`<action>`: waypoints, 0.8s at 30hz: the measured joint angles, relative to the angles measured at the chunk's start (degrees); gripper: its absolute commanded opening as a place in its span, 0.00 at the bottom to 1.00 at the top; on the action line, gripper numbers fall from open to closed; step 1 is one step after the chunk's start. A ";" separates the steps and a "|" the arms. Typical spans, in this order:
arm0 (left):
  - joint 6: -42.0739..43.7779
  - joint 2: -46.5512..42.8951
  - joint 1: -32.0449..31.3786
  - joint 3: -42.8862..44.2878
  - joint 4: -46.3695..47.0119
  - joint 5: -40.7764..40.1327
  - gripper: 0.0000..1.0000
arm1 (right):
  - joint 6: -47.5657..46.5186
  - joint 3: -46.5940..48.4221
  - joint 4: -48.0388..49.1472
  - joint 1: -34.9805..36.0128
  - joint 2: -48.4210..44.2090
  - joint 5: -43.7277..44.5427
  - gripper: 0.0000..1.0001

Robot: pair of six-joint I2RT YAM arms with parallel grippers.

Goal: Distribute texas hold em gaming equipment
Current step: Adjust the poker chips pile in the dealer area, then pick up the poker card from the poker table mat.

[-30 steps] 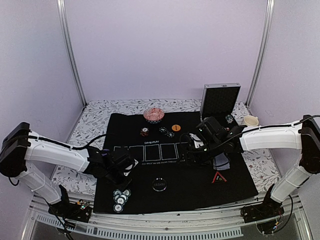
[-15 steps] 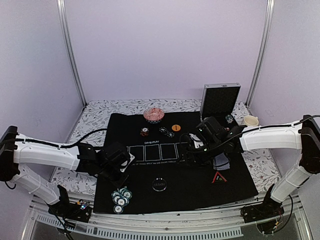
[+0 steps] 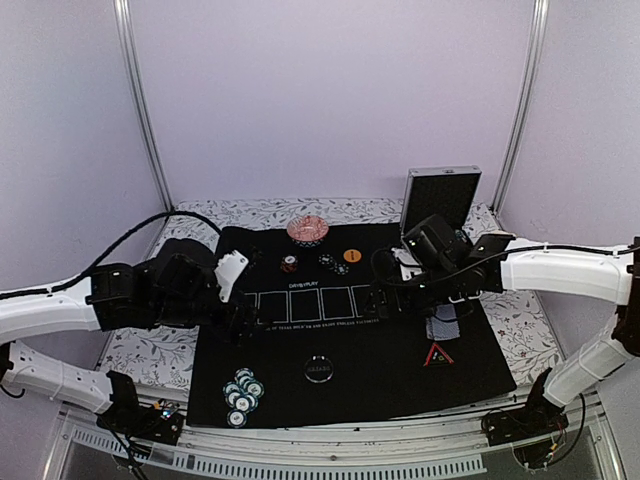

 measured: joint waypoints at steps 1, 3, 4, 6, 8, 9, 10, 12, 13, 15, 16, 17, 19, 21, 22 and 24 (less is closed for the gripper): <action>0.50 -1.62 0.46 0.55 0.28 -0.20 0.90 | -0.24 0.92 -1.49 -0.09 -0.81 1.75 0.99; 1.09 -4.22 2.05 1.36 0.68 -0.63 0.97 | -0.48 2.21 -3.80 -0.70 -2.64 4.42 0.99; 1.38 -5.11 2.93 1.57 0.72 -1.01 0.98 | -0.48 2.67 -4.90 -1.25 -3.65 5.81 0.99; 1.81 -6.95 5.33 1.66 1.03 -1.31 0.98 | -0.44 2.86 -6.64 -2.89 -5.35 7.96 0.99; 2.25 -8.57 7.87 1.66 1.14 -1.62 0.98 | -0.11 2.82 -8.87 -5.38 -6.49 10.05 0.99; 2.62 -9.22 8.85 1.66 1.22 -1.84 0.98 | 0.17 2.69 -10.29 -7.19 -6.69 11.21 0.99; 3.10 -9.75 9.55 1.66 1.33 -2.10 0.98 | 0.31 2.36 -11.50 -8.83 -6.69 12.13 0.99; 4.02 -10.43 10.43 1.66 1.66 -2.60 0.98 | 0.66 0.81 -13.55 -12.00 -6.62 13.38 0.99; 4.48 -10.58 10.58 1.66 1.79 -2.69 0.98 | 0.68 0.15 -14.45 -13.09 -6.47 13.77 0.99; 5.66 -10.64 10.69 1.66 2.16 -2.69 0.98 | 0.68 -1.38 -15.80 -15.63 -5.86 13.86 0.99; 6.19 -10.60 10.73 1.62 2.34 -2.69 0.98 | 0.63 -2.12 -16.22 -16.70 -5.25 13.73 0.99; 6.88 -10.56 10.84 1.62 2.43 -2.69 0.98 | 0.48 -2.60 -16.55 -17.42 -4.52 13.66 0.99; 8.20 -10.23 10.91 1.62 2.80 -2.71 0.98 | 0.02 -3.06 -17.18 -18.49 -2.45 13.46 0.99; 9.62 -9.55 10.97 1.60 3.32 -2.69 0.98 | -0.46 -3.06 -17.27 -18.84 -0.42 13.07 0.99; 10.23 -9.20 11.04 1.57 3.54 -2.71 0.98 | -0.68 -3.06 -17.25 -18.86 0.28 12.83 0.99; 11.56 -8.57 11.19 1.44 3.98 -2.69 0.98 | -1.40 -3.04 -17.20 -18.86 2.14 12.00 0.99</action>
